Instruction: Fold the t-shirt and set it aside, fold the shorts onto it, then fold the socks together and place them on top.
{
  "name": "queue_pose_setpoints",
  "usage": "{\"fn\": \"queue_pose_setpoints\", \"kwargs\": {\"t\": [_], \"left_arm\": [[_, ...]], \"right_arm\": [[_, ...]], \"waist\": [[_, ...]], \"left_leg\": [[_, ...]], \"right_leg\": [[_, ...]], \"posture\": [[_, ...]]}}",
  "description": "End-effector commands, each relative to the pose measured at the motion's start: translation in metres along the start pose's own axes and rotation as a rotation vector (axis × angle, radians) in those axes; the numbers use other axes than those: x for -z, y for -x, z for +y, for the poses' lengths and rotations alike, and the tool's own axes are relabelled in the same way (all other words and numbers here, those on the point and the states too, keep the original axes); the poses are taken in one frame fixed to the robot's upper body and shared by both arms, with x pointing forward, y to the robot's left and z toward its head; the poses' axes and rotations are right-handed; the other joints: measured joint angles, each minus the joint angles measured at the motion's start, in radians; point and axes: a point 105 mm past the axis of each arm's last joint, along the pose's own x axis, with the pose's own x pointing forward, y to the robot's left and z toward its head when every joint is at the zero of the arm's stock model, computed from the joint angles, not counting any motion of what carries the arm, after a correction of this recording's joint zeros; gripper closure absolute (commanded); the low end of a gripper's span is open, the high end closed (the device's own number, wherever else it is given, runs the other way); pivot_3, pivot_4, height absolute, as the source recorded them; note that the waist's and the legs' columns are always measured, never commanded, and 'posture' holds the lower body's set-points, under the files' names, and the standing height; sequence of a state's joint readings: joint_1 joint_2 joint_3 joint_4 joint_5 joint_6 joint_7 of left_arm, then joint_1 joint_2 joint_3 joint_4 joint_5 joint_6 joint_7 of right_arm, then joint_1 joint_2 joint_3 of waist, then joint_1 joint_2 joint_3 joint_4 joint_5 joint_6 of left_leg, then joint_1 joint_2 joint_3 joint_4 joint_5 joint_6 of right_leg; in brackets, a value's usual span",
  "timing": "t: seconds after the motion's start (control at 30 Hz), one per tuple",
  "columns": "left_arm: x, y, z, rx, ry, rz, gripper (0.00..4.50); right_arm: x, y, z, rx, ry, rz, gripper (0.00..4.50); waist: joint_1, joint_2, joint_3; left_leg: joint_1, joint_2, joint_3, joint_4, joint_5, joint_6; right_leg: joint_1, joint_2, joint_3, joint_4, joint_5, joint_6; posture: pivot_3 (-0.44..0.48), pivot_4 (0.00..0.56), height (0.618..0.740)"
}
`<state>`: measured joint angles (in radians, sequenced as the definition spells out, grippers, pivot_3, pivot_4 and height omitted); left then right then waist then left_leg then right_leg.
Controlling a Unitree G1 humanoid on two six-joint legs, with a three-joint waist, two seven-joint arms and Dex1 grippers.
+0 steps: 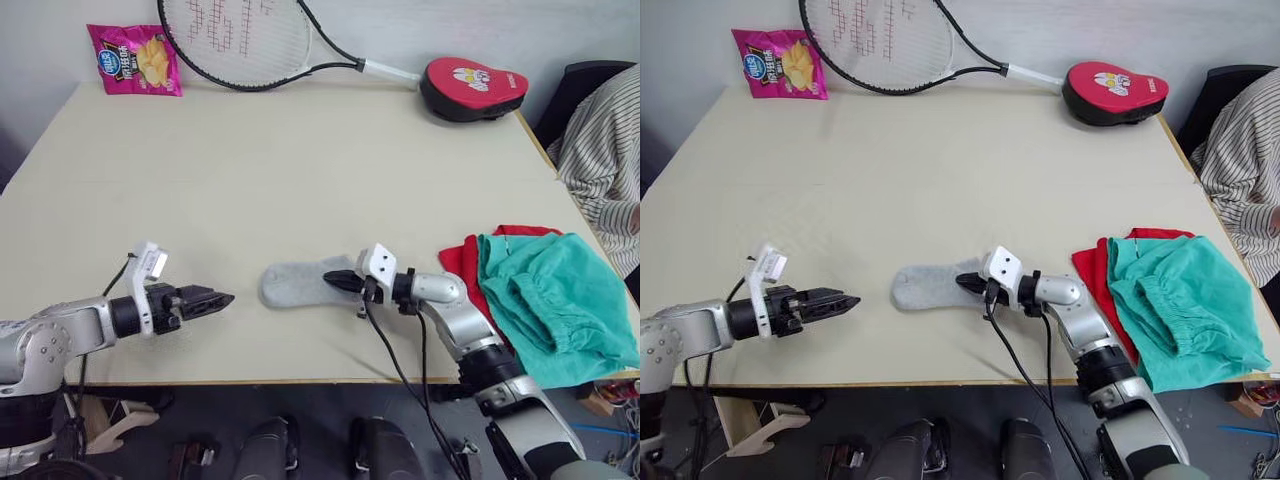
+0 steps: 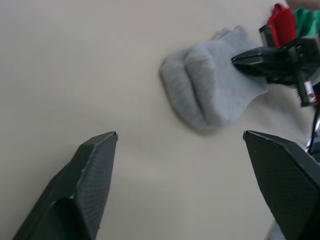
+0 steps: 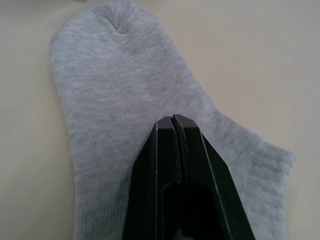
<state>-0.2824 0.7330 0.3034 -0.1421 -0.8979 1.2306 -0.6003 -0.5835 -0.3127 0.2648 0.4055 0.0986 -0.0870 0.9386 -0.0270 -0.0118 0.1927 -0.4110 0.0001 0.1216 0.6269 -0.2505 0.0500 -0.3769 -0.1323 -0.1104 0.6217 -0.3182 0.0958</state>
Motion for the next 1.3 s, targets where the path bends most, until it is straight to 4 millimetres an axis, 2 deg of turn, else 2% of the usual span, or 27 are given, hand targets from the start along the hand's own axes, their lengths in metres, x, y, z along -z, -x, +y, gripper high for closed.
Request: {"fn": "queue_pose_setpoints", "kwargs": {"t": [0.03,0.17,0.23,0.27,0.37,0.47,0.6,0.67,0.7,0.8,0.93,1.0,1.07,1.17,1.3], "left_arm": [[0.006,-0.015,-0.001,-0.008,0.040,0.044,0.08],[0.014,-0.046,-0.003,0.016,0.098,0.105,0.08],[0.010,-0.055,-0.006,0.033,0.091,0.114,0.08],[0.008,-0.057,-0.007,0.036,0.090,0.108,0.50],[-0.006,-0.063,-0.008,0.043,0.071,0.056,1.30],[-0.014,-0.063,-0.015,0.066,0.028,0.048,2.35],[-0.027,-0.061,-0.044,0.136,-0.130,0.112,3.66],[-0.042,-0.064,-0.057,0.168,-0.210,0.102,4.33],[-0.047,-0.065,-0.061,0.177,-0.236,0.100,4.49],[-0.062,-0.076,-0.078,0.222,-0.330,0.093,4.49],[-0.062,-0.098,-0.096,0.298,-0.384,0.120,4.49],[-0.049,-0.118,-0.092,0.306,-0.382,0.156,4.49],[-0.038,-0.130,-0.082,0.288,-0.386,0.181,4.49],[-0.034,-0.136,-0.076,0.285,-0.377,0.171,4.49],[-0.026,-0.135,-0.087,0.369,-0.380,0.179,4.49]], "right_arm": [[0.007,-0.002,0.003,-0.011,0.013,0.018,4.50],[0.001,-0.006,0.006,-0.022,0.042,-0.015,4.50],[-0.002,-0.007,0.005,-0.015,0.046,-0.027,4.50],[-0.002,-0.007,0.005,-0.012,0.045,-0.027,4.50],[0.002,-0.005,0.004,-0.005,0.041,-0.011,4.50],[0.005,-0.003,0.006,-0.008,0.036,0.001,4.50],[0.008,-0.003,0.008,-0.004,0.029,0.010,4.50],[0.007,-0.003,0.010,-0.010,0.038,0.000,4.50],[0.006,-0.003,0.010,-0.013,0.042,-0.006,4.50],[0.005,-0.003,0.012,-0.014,0.027,-0.010,4.50],[0.006,-0.001,0.012,-0.005,0.025,-0.004,4.50],[0.006,0.001,0.011,0.008,0.026,0.002,4.50],[0.005,0.003,0.011,0.019,0.029,0.007,4.50],[0.002,0.007,0.010,0.046,0.024,0.007,4.50],[0.004,0.011,0.010,0.070,0.016,0.027,4.50]], "waist": [[-0.002,0.000,0.000],[-0.002,0.000,0.000],[0.000,0.000,0.000],[0.000,0.000,0.000],[0.000,0.000,0.000],[-0.001,0.000,0.000],[-0.002,0.000,0.000],[-0.001,0.000,0.000],[-0.001,0.000,0.000],[-0.001,0.000,0.000],[-0.002,0.000,0.000],[0.000,0.000,0.000],[-0.001,0.000,0.000],[-0.002,0.000,0.000],[0.000,0.000,0.000]], "left_leg": [[0.001,0.000,0.000,0.000,0.000,0.000],[0.003,0.000,0.001,-0.002,0.002,-0.003],[0.004,0.000,0.001,-0.002,0.002,-0.003],[0.004,0.000,0.001,-0.002,0.002,-0.004],[0.004,0.000,0.001,-0.001,0.002,-0.004],[0.004,0.000,0.001,-0.002,0.002,-0.004],[0.004,0.000,0.001,-0.003,0.002,-0.004],[0.004,0.000,0.001,-0.003,0.002,-0.004],[0.004,0.000,0.001,-0.003,0.002,-0.004],[0.004,0.000,0.001,-0.003,0.002,-0.004],[0.004,0.000,0.002,-0.005,0.003,-0.004],[0.004,0.000,0.002,-0.005,0.003,-0.004],[0.004,0.000,0.002,-0.004,0.003,-0.003],[0.003,0.000,0.003,-0.004,0.004,-0.003],[0.004,0.001,0.002,-0.004,0.004,-0.003]], "right_leg": [[0.000,0.000,0.000,0.001,0.000,0.000],[0.001,0.002,0.001,0.002,0.000,0.000],[0.002,0.001,0.001,0.002,0.000,-0.001],[0.002,0.001,0.001,0.002,0.000,-0.001],[0.001,0.001,0.001,0.002,0.000,-0.001],[0.001,0.001,0.001,0.002,0.000,-0.001],[0.001,0.001,0.001,0.003,0.000,-0.001],[0.001,0.001,0.001,0.002,0.000,-0.001],[0.001,0.001,0.001,0.001,0.000,-0.001],[0.001,0.001,0.001,0.001,0.000,-0.001],[0.001,0.003,0.001,0.003,0.000,-0.001],[0.001,0.003,0.001,0.003,0.000,-0.001],[0.001,0.003,0.001,0.003,0.000,-0.001],[0.001,0.003,0.002,0.002,0.000,-0.001],[0.001,0.002,0.001,0.000,-0.001,-0.002]], "posture": [[0.000,0.150,0.740],[0.000,0.150,0.740],[0.000,0.150,0.740],[0.000,0.150,0.740],[0.000,0.150,0.740],[0.000,0.150,0.740],[0.000,0.150,0.740],[0.000,0.150,0.740],[0.000,0.150,0.740],[0.000,0.150,0.740],[0.000,0.150,0.740],[0.000,0.150,0.740],[0.000,0.150,0.740],[0.000,0.150,0.740],[0.000,0.150,0.740]]}}
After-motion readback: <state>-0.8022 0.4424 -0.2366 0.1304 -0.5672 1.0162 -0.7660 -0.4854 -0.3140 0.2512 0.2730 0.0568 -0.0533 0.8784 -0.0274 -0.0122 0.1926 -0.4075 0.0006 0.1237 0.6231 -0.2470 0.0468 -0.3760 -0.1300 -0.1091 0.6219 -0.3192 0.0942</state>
